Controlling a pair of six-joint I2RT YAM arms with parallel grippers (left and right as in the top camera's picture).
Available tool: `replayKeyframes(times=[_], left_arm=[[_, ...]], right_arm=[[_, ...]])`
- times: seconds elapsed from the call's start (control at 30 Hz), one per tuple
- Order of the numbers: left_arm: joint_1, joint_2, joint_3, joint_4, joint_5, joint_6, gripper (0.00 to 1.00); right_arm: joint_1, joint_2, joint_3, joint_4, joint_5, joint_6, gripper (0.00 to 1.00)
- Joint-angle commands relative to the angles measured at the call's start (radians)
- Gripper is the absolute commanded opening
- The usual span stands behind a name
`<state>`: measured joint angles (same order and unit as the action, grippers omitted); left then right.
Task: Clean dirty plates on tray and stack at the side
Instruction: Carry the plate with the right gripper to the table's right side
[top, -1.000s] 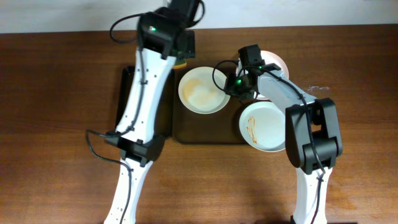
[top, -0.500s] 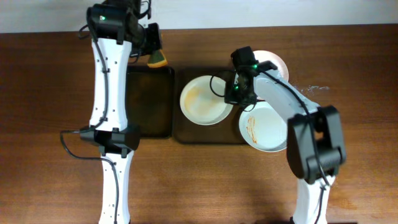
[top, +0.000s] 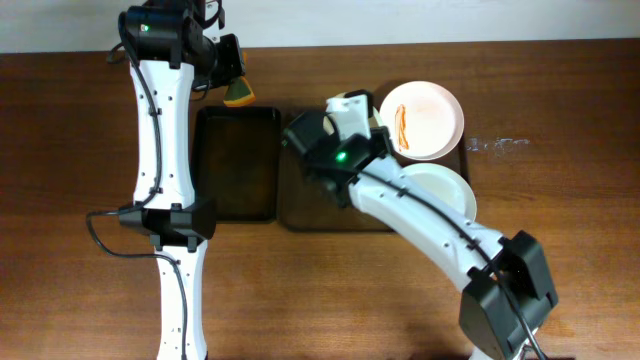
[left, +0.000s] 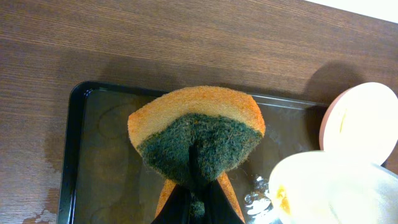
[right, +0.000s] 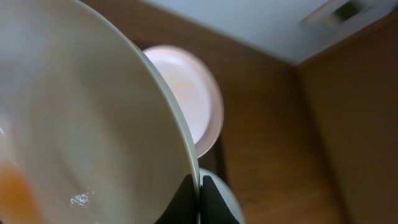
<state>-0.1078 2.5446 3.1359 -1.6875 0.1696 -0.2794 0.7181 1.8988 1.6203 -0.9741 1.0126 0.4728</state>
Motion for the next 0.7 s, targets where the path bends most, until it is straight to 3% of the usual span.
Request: replayKeyframes(times=[0.0,0.2,0.37,0.43,0.67], left_arm=[[0.007,0.009,-0.018,-0.001,0.017,0.012,0.0],[0.007,0.009,-0.019,-0.001,0.018,0.012,0.0],[0.007,0.009,-0.019,-0.001,0.018,0.012,0.0],[0.007,0.009,-0.019,-0.001,0.018,0.012,0.0],[0.007,0.009,-0.019,-0.001,0.018,0.012,0.0]], right_arm=[[0.063,-0.006,0.003,-0.006,0.322,0.042,0.04],[0.136,-0.007,0.003,0.003,0.542,0.042,0.04],[0.144,-0.007,0.003,0.013,0.557,0.042,0.04],[0.132,-0.007,0.003,0.012,0.481,0.041,0.04],[-0.079,-0.049,0.003,0.007,-0.235,0.04,0.04]])
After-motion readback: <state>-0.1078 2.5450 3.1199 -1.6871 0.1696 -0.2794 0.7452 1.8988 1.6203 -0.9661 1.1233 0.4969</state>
